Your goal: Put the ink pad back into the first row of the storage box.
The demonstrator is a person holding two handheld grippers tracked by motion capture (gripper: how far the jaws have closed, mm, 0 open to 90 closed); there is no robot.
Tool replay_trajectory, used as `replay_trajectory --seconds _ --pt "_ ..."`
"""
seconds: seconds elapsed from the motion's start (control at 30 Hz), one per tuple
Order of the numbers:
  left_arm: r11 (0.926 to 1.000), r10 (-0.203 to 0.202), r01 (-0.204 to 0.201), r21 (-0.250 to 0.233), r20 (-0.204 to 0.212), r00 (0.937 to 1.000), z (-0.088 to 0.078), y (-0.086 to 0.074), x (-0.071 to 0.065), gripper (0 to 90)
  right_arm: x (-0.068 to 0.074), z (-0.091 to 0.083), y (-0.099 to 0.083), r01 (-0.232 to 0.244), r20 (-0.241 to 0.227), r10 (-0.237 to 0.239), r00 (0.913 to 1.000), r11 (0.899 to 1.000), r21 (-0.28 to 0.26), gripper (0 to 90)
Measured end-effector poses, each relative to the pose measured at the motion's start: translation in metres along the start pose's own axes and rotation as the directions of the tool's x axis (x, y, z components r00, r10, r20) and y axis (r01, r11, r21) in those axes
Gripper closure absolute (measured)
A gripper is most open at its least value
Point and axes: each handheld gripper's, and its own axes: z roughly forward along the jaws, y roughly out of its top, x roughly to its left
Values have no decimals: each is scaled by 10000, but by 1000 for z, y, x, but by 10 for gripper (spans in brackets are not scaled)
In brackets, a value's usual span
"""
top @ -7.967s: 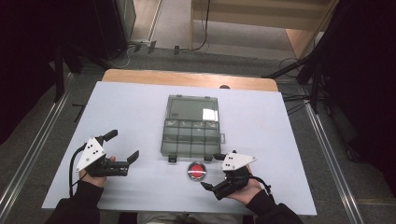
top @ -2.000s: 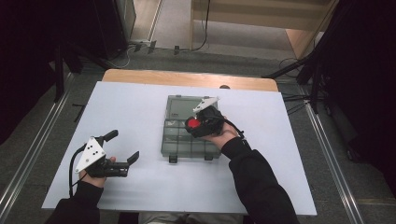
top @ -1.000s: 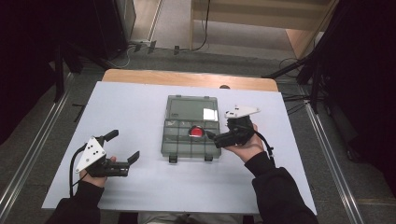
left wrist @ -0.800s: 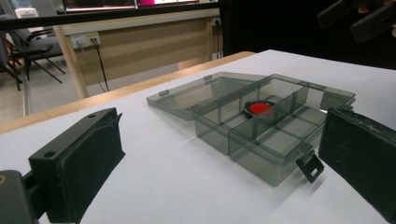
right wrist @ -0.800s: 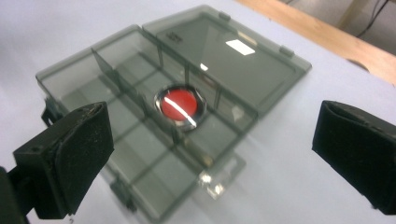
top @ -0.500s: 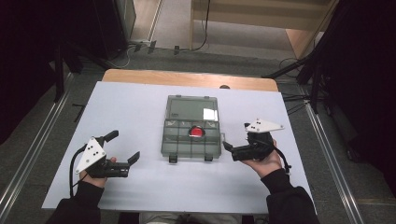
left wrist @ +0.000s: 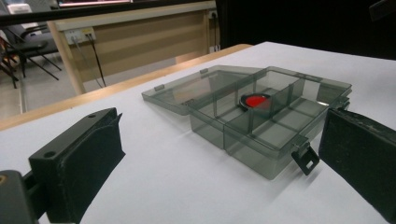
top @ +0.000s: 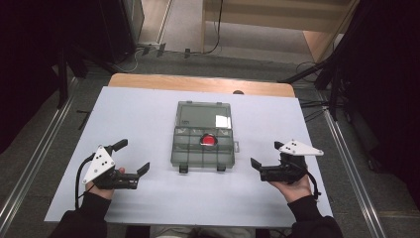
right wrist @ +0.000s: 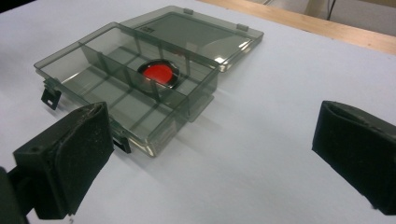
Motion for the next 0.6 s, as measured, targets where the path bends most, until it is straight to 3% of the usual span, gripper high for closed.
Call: replay_trajectory --seconds 0.27,0.6 --pt "10000 17 -18 86 117 9999 1 -1 0 0 -13 -12 -25 -50 389 90 9992 9949 -1012 0" --pt "9998 19 -24 173 304 9995 1 -1 -1 0 -26 -10 -64 -374 804 536 9953 9809 -1910 0"
